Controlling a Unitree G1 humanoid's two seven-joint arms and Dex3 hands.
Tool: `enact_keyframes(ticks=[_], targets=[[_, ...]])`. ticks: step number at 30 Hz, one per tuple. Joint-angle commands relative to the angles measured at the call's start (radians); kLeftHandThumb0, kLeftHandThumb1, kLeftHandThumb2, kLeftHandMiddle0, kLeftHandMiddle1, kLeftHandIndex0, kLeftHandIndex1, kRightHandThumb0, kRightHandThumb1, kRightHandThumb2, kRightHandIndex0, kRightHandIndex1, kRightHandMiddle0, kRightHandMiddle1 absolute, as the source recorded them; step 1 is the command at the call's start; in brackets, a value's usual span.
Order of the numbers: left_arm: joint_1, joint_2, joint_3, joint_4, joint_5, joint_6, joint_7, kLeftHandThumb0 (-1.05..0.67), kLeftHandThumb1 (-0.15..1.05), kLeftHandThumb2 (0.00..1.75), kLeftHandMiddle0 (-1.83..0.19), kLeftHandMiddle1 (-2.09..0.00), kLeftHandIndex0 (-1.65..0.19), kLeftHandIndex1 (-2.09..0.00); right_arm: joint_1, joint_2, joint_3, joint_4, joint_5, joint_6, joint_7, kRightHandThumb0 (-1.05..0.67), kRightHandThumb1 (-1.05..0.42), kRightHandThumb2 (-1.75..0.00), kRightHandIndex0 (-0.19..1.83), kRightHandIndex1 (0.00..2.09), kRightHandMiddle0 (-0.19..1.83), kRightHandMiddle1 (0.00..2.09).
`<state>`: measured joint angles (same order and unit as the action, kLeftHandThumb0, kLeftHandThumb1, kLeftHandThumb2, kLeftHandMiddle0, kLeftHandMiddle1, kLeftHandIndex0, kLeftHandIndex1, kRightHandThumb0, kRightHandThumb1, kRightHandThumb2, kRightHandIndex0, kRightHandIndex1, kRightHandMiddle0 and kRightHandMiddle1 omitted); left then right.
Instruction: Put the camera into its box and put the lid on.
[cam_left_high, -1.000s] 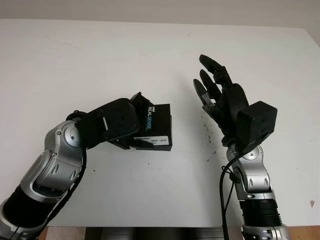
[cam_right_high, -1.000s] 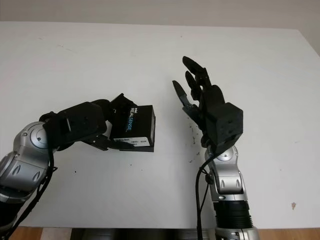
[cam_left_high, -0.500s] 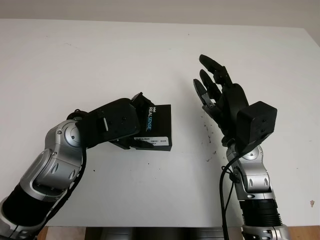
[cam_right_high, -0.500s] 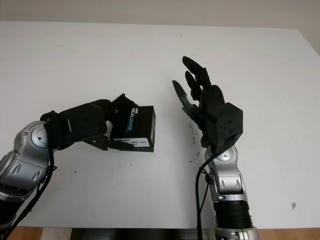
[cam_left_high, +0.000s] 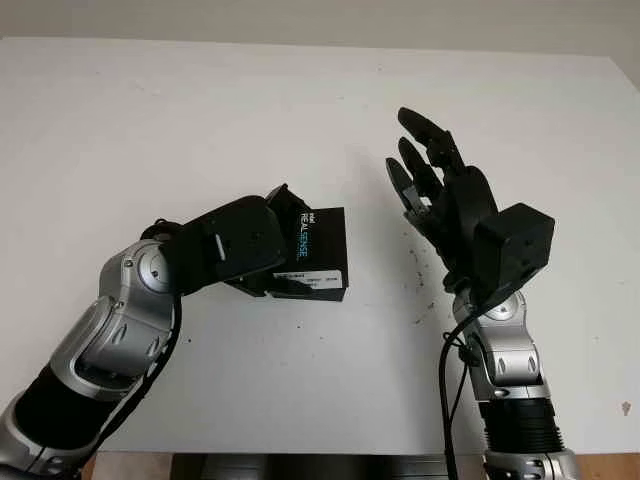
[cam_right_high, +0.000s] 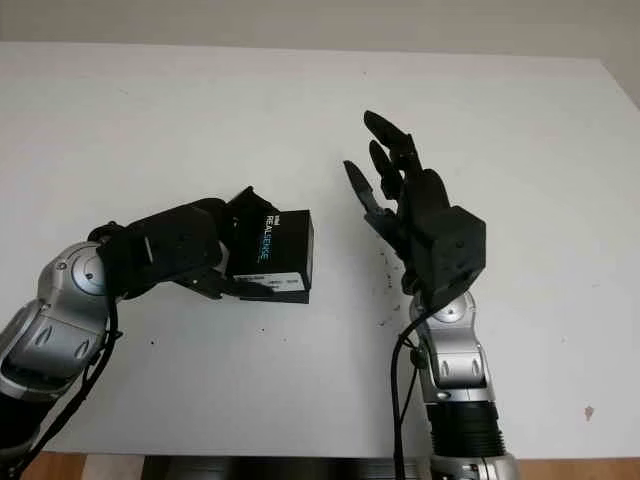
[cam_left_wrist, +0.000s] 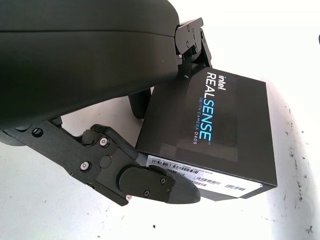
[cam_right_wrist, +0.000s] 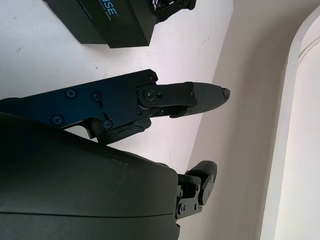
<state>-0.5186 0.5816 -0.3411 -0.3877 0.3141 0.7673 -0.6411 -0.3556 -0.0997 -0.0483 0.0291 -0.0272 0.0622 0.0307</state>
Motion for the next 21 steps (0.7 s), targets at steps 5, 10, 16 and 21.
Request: enact_keyframes(ticks=[5, 10, 16, 21], targets=[[-0.013, -0.028, -0.038, -0.039, -0.004, 0.010, -0.010, -0.43, 1.05, 0.44, 0.19, -1.91, 0.19, -1.30, 0.007, -0.001, -0.001, -0.019, 0.007, 0.018, 0.002, -0.61, -1.05, -0.29, 0.19, 0.05, 0.01, 0.51], [-0.001, -0.020, -0.031, -0.058, -0.010, 0.005, -0.016, -0.43, 1.05, 0.43, 0.19, -2.09, 0.19, -1.38, 0.008, -0.005, 0.005, -0.017, -0.003, 0.011, -0.003, -0.62, -1.05, -0.29, 0.20, 0.06, 0.03, 0.50], [-0.004, 0.018, -0.051, -0.064, 0.005, -0.021, -0.040, -0.43, 1.05, 0.43, 0.19, -1.99, 0.19, -1.13, 0.009, -0.002, 0.006, -0.021, -0.005, 0.016, -0.004, -0.63, -1.05, -0.29, 0.20, 0.05, 0.03, 0.51], [-0.071, 0.130, -0.156, -0.061, 0.092, -0.048, -0.188, -0.58, 1.05, 0.42, 0.19, -0.22, 0.19, -0.09, 0.008, -0.002, 0.005, -0.020, -0.003, 0.015, -0.003, -0.61, -1.05, -0.29, 0.20, 0.05, 0.02, 0.51]])
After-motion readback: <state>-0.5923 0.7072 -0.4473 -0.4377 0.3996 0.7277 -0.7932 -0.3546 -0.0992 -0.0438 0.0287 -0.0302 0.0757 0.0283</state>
